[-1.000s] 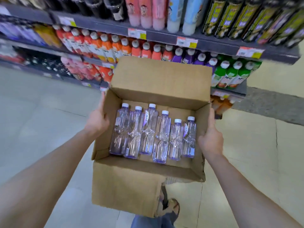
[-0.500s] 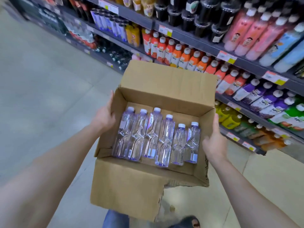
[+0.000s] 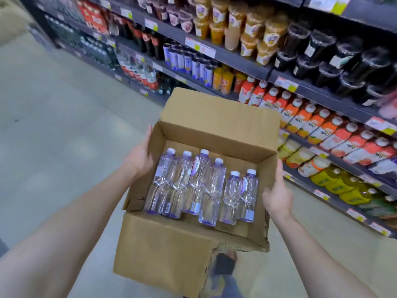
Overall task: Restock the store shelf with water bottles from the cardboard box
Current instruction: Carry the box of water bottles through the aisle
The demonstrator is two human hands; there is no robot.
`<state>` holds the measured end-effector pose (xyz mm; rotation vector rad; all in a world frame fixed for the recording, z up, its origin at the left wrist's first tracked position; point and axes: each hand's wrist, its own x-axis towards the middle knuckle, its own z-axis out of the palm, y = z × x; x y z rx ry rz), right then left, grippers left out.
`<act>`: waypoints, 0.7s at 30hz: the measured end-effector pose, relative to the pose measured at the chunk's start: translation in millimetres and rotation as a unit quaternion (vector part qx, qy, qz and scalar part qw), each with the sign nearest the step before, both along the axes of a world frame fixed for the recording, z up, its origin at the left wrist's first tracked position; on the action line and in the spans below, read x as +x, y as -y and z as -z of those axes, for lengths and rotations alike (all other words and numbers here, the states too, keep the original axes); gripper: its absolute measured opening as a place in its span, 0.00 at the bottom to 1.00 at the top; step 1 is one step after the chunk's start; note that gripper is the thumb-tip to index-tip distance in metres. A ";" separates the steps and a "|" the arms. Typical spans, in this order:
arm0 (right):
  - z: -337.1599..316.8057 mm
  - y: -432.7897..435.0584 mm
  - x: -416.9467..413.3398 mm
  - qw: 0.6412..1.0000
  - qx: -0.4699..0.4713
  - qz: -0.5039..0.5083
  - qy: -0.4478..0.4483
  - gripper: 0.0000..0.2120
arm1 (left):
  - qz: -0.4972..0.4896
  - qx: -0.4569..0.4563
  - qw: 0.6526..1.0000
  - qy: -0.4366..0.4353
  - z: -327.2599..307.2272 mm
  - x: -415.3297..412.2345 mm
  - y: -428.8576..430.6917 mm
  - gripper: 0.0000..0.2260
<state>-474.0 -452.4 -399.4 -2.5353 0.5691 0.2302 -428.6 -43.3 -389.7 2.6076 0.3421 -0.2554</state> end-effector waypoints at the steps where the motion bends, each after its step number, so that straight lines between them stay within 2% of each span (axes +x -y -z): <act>1: -2.0 -16.9 15.1 1.000 0.002 -0.006 -0.005 0.48 | -0.003 0.004 1.000 -0.001 -0.5 12.9 -17.0 0.44; 12: -4.3 -197.8 186.2 0.998 0.042 -0.023 -0.042 0.52 | -0.028 0.024 0.999 -0.016 -10.3 168.1 -187.3 0.41; 21: -11.4 -340.6 274.6 0.997 0.049 -0.033 -0.039 0.54 | -0.035 0.028 0.999 -0.017 -27.5 243.0 -327.8 0.41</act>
